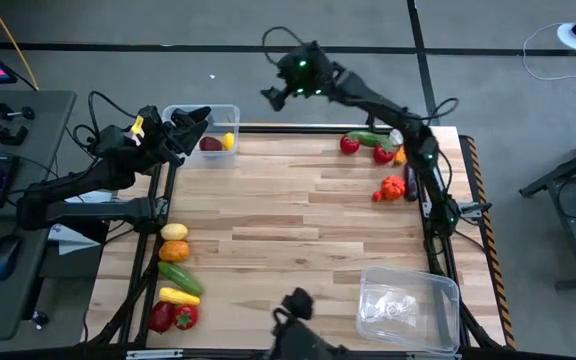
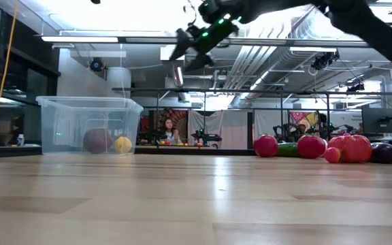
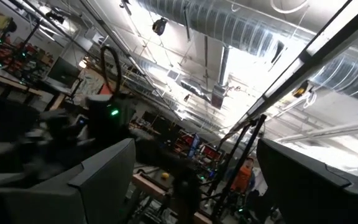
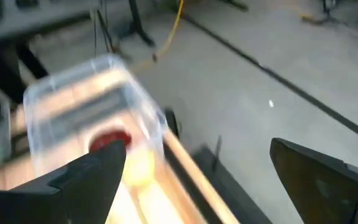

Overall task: Sort produce into baskets
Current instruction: Put the bottom green cucumber into the bottom transparent bin

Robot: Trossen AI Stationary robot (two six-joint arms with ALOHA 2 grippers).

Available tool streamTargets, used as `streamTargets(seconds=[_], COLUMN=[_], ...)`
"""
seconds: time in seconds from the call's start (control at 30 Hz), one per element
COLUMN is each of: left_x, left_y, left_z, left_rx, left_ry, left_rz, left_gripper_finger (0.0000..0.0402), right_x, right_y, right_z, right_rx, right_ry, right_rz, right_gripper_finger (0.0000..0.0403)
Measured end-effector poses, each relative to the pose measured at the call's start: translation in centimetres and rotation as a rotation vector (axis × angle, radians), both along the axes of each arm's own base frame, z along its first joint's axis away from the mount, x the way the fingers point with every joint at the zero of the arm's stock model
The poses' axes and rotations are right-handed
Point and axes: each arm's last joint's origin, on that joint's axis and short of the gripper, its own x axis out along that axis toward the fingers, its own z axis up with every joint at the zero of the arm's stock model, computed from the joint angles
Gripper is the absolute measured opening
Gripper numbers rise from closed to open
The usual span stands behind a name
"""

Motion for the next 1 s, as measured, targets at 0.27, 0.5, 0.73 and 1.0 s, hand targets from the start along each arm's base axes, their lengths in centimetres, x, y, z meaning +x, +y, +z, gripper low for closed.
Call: streamTargets(seconds=[0.27,0.5,0.73,1.0], left_x=[0.0,0.2,0.8,4.3], left_y=[0.0,0.1,0.3,0.7], left_z=[0.0,-0.1,-0.7,-3.0], left_rx=[0.037,0.080,0.030,-0.045], left_ry=[0.020,0.047,0.083,0.232], left_rz=[0.020,0.044,0.026,-0.110], left_gripper_finger=[0.0325,0.0325,0.0325,0.0325], right_x=[-5.2,-9.0,-14.9,-21.9], right_y=[3.9,8.5,13.0,17.9], right_z=[2.4,4.6,1.9,-3.7], right_rx=[0.086,0.084,0.134,0.258], right_ry=[0.318,0.416,0.316,0.224], right_rz=[0.146,0.252,0.163,0.009], right_gripper_finger=[0.0392,0.0392,0.0392,0.0392])
